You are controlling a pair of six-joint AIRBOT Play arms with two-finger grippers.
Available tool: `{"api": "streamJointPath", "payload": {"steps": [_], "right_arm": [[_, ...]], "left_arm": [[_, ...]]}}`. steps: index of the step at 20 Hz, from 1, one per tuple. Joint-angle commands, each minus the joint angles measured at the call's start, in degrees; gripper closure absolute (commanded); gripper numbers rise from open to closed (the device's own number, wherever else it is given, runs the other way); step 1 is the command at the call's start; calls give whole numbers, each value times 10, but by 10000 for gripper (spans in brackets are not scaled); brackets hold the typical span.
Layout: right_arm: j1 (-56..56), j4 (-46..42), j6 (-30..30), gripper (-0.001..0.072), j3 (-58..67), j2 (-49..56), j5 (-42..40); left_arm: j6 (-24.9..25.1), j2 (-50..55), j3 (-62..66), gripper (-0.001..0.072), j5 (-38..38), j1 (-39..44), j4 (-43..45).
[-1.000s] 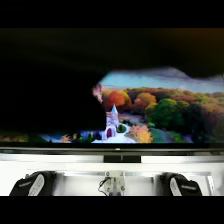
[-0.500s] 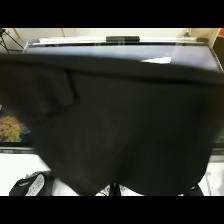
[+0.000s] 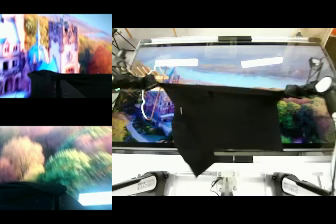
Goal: Fold the shirts.
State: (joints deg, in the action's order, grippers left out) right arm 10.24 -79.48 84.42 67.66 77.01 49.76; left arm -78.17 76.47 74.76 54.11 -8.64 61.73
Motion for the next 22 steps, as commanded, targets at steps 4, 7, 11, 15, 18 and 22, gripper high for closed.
{"api": "streamJointPath", "payload": {"steps": [4,7,11,15,18,22], "right_arm": [[-1,138,-5,633,-9,114,-198],[9,104,-13,633,-9,98,-106],[33,96,-16,633,-9,76,4],[36,82,-14,633,-9,109,50],[36,93,0,633,-9,139,54],[36,103,-10,245,0,139,76]], "left_arm": [[-26,170,92,673,-149,73,-30],[-26,176,94,674,-14,59,-20],[-24,175,81,675,208,45,39],[-29,175,40,675,209,51,49],[-47,178,23,675,196,52,48],[-56,178,14,194,216,53,41]]}}
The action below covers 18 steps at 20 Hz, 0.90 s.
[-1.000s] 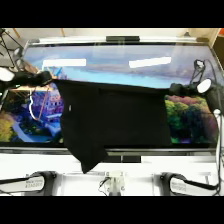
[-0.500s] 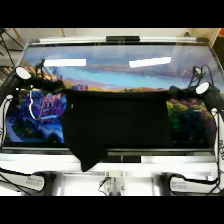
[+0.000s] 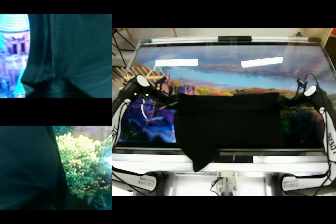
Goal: Fold the shirts.
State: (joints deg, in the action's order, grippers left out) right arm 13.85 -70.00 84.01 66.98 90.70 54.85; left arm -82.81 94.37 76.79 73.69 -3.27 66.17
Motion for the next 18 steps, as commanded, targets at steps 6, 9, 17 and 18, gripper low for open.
{"api": "streamJointPath", "payload": {"steps": [6,9,17,18], "right_arm": [[17,-201,-24,235,50,-89,246],[52,-140,-29,237,50,-116,302],[57,-94,-19,237,49,-146,327],[57,-95,-20,237,49,-146,330]], "left_arm": [[5,-75,-16,168,130,-86,5],[9,-188,-193,186,86,-106,-3],[37,-404,-548,187,-22,-86,-123],[37,-403,-556,188,-35,-70,-133]]}}
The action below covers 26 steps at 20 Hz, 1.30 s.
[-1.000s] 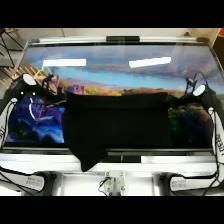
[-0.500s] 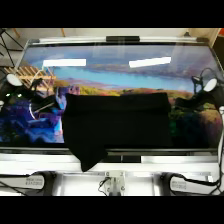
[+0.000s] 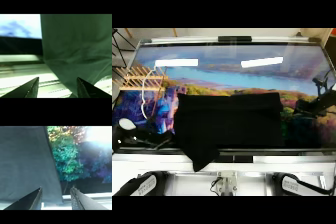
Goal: Fold the shirts.
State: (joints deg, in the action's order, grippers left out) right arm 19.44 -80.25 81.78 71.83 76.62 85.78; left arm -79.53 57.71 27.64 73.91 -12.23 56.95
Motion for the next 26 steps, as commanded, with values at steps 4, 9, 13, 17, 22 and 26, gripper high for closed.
{"api": "streamJointPath", "payload": {"steps": [4,9,13,17,22,26], "right_arm": [[2,2,1,237,0,-5,27],[2,10,-24,235,-125,-5,42],[2,0,-41,76,-223,-5,-9],[2,10,-14,77,-248,-5,-69],[-11,67,-14,153,-302,-5,-112],[-47,70,8,636,-308,-5,-156]], "left_arm": [[-31,-22,-87,271,-119,115,-69],[-54,-13,-87,672,-139,172,-70],[-50,-24,-84,674,-117,162,-70],[-52,-50,-79,674,-96,162,-64],[-52,-59,-79,674,-96,162,-64],[-51,-68,-78,674,-89,162,-63]]}}
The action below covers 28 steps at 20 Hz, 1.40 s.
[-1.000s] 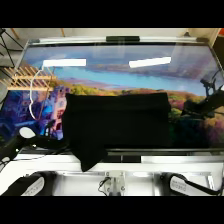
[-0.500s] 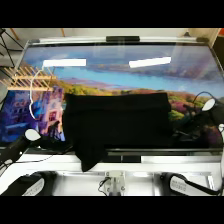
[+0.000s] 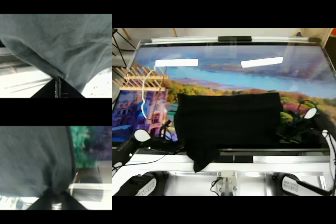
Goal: Fold the shirts.
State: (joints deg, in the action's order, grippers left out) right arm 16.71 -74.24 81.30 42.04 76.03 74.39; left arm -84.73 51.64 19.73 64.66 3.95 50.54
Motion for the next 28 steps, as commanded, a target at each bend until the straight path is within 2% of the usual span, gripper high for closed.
{"api": "streamJointPath", "payload": {"steps": [1,7,9,11,15,19,23,24,25,26,27,28], "right_arm": [[-23,9,14,633,-9,0,-43],[-22,14,-25,634,83,-20,16],[-22,5,-24,634,138,-44,-1],[-23,-2,-13,634,183,-54,-56],[-41,46,11,634,211,-7,-178],[-95,28,22,634,255,85,-271],[-98,1,75,627,301,162,-269],[-96,-1,74,564,301,168,-262],[-92,-10,74,357,301,170,-253],[-90,-22,71,195,302,168,-245],[-84,-34,69,193,305,165,-231],[-77,-47,68,133,311,164,-217]], "left_arm": [[0,-12,6,674,4,0,6],[0,-27,116,674,33,-2,62],[1,-25,189,674,35,-11,74],[16,-7,260,675,21,-25,75],[36,120,379,674,-14,-41,75],[52,300,527,674,-5,-40,73],[39,444,624,671,20,-40,63],[42,467,634,647,32,-40,50],[41,487,640,478,48,-40,39],[42,500,644,258,67,-40,36],[52,506,645,205,83,-42,37],[63,507,645,205,100,-44,37]]}}
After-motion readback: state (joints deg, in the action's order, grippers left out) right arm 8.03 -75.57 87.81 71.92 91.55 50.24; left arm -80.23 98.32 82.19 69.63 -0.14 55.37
